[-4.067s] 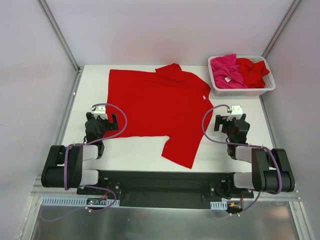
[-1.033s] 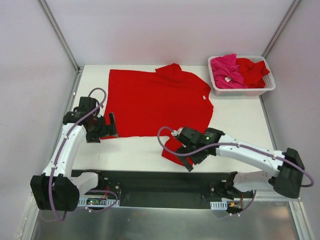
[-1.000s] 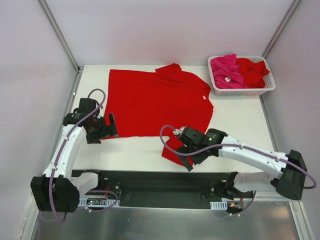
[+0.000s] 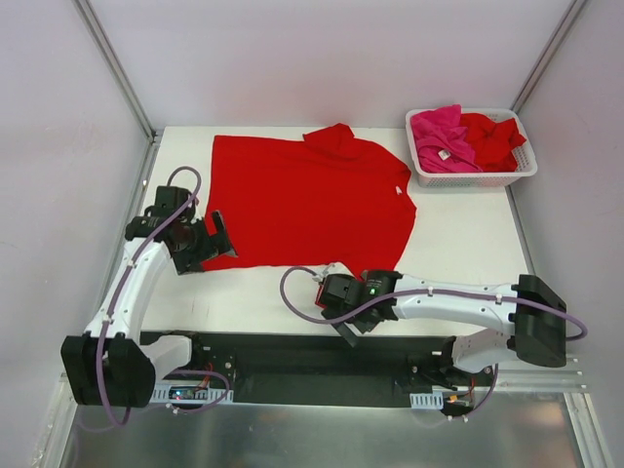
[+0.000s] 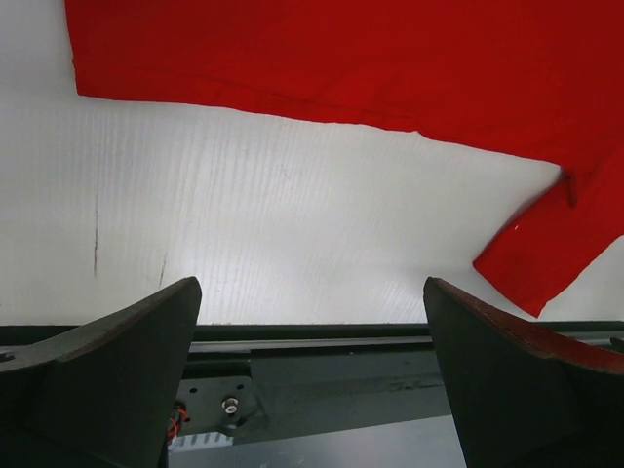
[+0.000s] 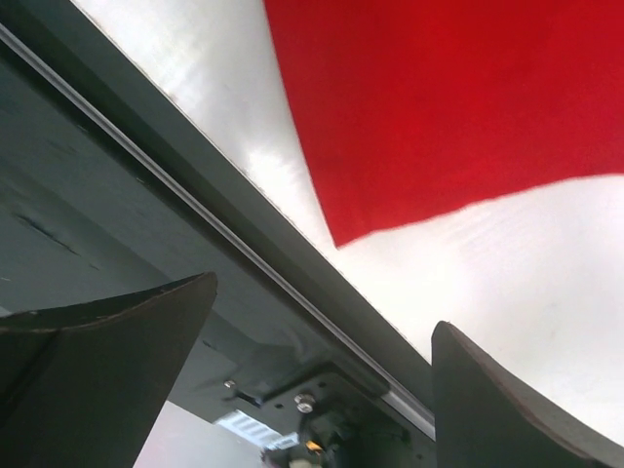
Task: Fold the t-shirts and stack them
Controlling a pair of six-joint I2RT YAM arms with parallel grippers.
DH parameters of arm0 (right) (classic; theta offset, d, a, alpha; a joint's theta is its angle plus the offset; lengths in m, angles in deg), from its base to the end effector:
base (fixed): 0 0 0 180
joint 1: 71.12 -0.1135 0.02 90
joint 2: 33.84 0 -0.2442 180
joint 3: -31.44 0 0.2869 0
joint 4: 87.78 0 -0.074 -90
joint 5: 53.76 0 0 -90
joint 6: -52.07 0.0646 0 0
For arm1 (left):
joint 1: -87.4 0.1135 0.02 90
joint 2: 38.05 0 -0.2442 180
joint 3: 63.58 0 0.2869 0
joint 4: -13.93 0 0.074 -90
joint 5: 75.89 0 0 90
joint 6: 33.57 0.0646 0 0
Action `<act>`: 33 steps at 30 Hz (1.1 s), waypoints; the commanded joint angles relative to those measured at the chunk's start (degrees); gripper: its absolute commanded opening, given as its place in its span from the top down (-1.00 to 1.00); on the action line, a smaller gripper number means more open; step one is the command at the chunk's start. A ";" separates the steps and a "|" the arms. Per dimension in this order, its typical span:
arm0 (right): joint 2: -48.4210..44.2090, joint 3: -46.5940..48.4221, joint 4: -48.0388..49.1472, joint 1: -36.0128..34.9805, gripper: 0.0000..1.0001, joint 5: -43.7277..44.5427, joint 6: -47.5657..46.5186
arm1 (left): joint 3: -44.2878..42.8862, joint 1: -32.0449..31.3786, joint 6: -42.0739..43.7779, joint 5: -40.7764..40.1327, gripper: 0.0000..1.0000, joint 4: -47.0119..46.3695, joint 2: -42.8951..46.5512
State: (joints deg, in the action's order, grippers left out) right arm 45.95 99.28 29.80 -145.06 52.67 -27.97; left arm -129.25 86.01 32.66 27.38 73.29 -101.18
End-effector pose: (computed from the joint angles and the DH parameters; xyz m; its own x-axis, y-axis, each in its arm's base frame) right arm 0.0989 0.2775 0.1635 -0.4182 -0.8529 -0.3125 -0.8410 0.4935 -0.2217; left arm 0.2707 -0.0214 0.2295 -0.8259 -0.3724 -0.4234 -0.2007 0.8959 -0.3964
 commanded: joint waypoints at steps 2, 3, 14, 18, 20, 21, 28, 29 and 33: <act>-1.12 -2.50 -6.51 -0.07 -0.97 3.44 -3.45 | -6.24 0.42 0.12 -1.33 -0.99 4.65 -3.75; -1.30 -2.94 -6.00 -0.16 -1.00 1.70 -3.97 | -7.64 0.42 0.56 -0.80 -0.99 5.00 -4.27; 5.29 -0.22 -4.60 -0.60 -0.93 -2.62 -6.35 | -14.25 0.42 4.43 -0.09 -0.99 10.28 -8.14; 6.17 -1.70 0.59 0.01 -0.90 -9.02 -7.23 | -14.60 0.42 5.40 1.13 -0.98 10.72 -7.97; 5.73 -2.85 3.75 0.89 -0.90 -10.44 -7.32 | -14.60 0.42 6.01 2.45 -0.99 10.72 -7.97; 5.47 -3.81 4.46 1.15 -0.90 -11.23 -7.75 | -14.51 0.42 6.19 2.63 -0.99 10.72 -7.97; 5.73 -3.92 6.58 6.68 -0.87 -12.99 -11.97 | -13.72 0.42 7.68 3.16 -0.99 10.81 -7.09; 6.08 -3.74 6.75 7.39 -0.86 -13.52 -12.33 | -13.55 0.42 8.03 3.42 -0.99 10.81 -7.00; 6.96 -2.68 6.23 11.69 -0.86 -15.88 -13.82 | -12.14 0.42 8.74 1.23 -0.98 10.63 -7.88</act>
State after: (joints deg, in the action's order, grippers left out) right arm 52.18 94.93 35.99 -136.68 40.23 -39.03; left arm -141.86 86.01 39.55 29.11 82.71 -109.29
